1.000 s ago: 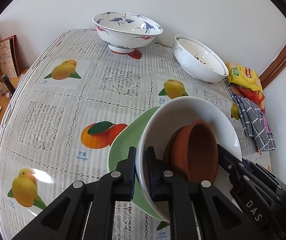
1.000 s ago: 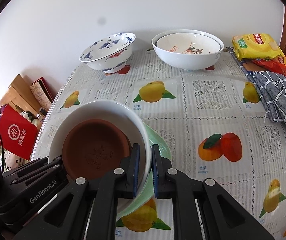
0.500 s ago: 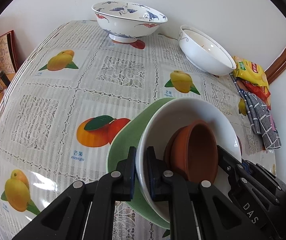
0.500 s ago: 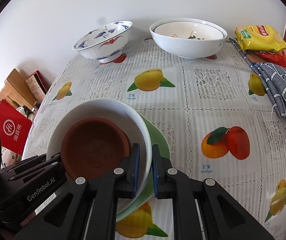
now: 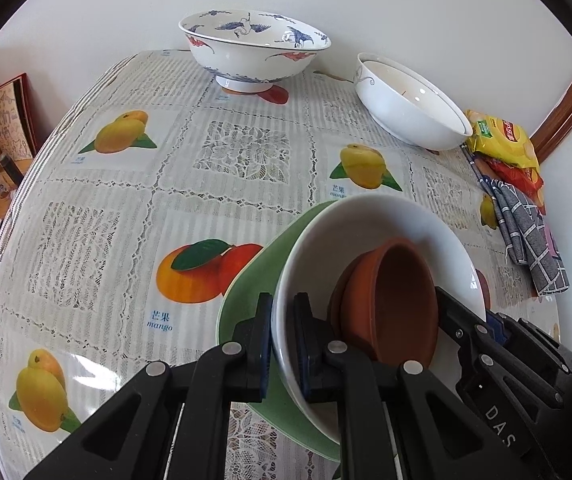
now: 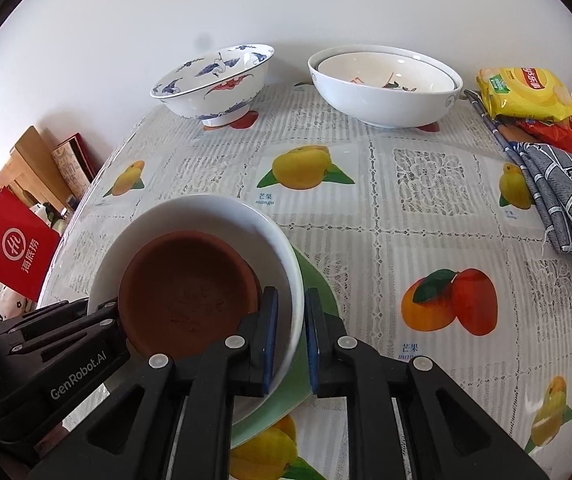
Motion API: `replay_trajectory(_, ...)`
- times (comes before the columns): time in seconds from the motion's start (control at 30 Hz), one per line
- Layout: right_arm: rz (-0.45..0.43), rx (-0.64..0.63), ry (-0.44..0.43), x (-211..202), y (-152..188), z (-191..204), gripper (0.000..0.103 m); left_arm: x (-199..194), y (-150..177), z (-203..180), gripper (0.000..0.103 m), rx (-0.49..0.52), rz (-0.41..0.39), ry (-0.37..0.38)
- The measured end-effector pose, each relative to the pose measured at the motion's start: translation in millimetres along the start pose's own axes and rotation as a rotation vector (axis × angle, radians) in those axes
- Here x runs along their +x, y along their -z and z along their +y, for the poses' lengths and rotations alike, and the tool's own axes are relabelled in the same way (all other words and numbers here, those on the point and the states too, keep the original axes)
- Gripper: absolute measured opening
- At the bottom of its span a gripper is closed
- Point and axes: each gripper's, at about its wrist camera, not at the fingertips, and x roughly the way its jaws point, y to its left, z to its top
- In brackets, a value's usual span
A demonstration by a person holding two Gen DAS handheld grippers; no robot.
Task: Organize plates and bowls
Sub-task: 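Lower the white bowl onto the green plate and open the right gripper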
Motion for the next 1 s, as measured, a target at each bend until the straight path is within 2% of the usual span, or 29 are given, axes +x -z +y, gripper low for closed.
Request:
replay_trajectory(0.17, 0.002, -0.006, 0.013, -2.0, 1.9, -3.0, 0.021, -0.7, 0.6, 2.9, 0.016, -0.006, 0.014, 0.009)
replay_trajectory(0.47, 0.022, -0.033, 0.017, -5.7, 4.9, -2.3, 0.022, -4.6, 2.2, -0.9, 0.016, 0.008, 0.013, -0.022)
replay_trajectory(0.57, 0.021, -0.047, 0.021, -9.0, 5.1, -0.7, 0.024, -9.4, -0.1, -3.0, 0.021, 0.021, -0.01, -0.045)
replay_trajectory(0.63, 0.014, -0.061, 0.031, -10.9, 4.9, 0.9, 0.026, -12.1, -1.7, -4.5, 0.022, 0.029, -0.021, -0.053)
replay_trajectory(0.7, 0.011, -0.07, 0.057, -12.0, 4.4, 1.5, 0.034, -13.5, -2.3, -5.9, 0.022, 0.033, -0.025, -0.061)
replay_trajectory(1.0, -0.004, -0.069, 0.05, -25.2, 9.6, -4.3, 0.036, -20.0, 2.4, -5.1, 0.025, 0.027, -0.026, -0.055)
